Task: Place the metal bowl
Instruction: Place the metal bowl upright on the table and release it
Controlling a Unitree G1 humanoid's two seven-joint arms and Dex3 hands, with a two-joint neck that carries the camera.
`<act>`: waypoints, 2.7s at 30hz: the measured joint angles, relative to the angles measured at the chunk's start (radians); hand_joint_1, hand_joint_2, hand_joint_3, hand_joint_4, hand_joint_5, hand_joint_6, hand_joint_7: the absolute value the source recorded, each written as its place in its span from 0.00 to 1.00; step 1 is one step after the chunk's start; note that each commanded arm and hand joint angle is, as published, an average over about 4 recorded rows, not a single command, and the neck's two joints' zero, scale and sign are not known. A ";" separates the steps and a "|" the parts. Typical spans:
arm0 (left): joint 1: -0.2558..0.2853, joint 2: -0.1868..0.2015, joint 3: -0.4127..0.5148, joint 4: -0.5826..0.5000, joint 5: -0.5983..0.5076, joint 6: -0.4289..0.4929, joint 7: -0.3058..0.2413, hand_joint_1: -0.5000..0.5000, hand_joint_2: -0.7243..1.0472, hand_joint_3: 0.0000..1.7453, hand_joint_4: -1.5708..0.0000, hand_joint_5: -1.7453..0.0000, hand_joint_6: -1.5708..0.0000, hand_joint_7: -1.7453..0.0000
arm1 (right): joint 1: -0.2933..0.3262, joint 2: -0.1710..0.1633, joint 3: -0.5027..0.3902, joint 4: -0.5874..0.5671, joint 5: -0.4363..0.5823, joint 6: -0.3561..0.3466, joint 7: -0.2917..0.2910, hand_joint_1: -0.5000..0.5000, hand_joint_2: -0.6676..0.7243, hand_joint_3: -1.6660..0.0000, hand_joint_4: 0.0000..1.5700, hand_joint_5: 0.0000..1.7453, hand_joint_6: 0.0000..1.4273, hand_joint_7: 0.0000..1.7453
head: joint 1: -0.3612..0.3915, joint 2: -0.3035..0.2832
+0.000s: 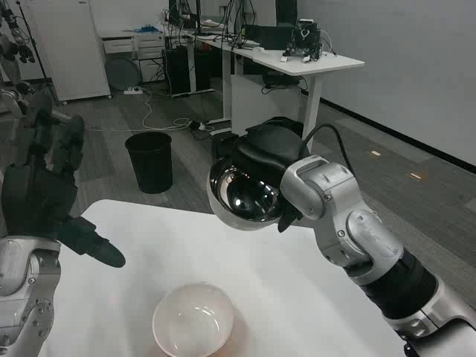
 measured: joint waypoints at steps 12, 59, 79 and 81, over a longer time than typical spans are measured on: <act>0.008 -0.001 0.000 -0.027 -0.001 -0.006 0.000 0.00 0.05 0.00 1.00 0.94 1.00 1.00 | 0.019 0.013 -0.007 0.029 0.027 0.003 0.001 0.21 0.18 0.05 0.64 0.89 0.93 0.68 | 0.003 -0.008; 0.005 -0.019 -0.013 0.012 -0.010 -0.008 0.000 0.00 0.05 0.00 1.00 0.94 1.00 1.00 | 0.228 0.023 0.070 0.326 -0.035 -0.046 -0.170 0.20 0.14 0.05 0.67 0.94 0.40 0.88 | -0.051 -0.064; -0.002 -0.019 -0.020 0.049 -0.022 -0.036 0.000 0.00 0.05 0.00 1.00 0.94 1.00 1.00 | 0.273 0.055 0.036 0.363 -0.063 -0.037 -0.207 0.12 0.32 0.11 0.37 0.69 0.03 0.91 | -0.044 -0.091; -0.002 -0.019 -0.020 0.050 -0.022 -0.037 0.000 0.00 0.05 0.00 1.00 0.94 1.00 1.00 | 0.273 0.055 0.034 0.368 -0.057 -0.036 -0.210 0.12 0.40 0.15 0.34 0.61 0.02 0.89 | -0.042 -0.095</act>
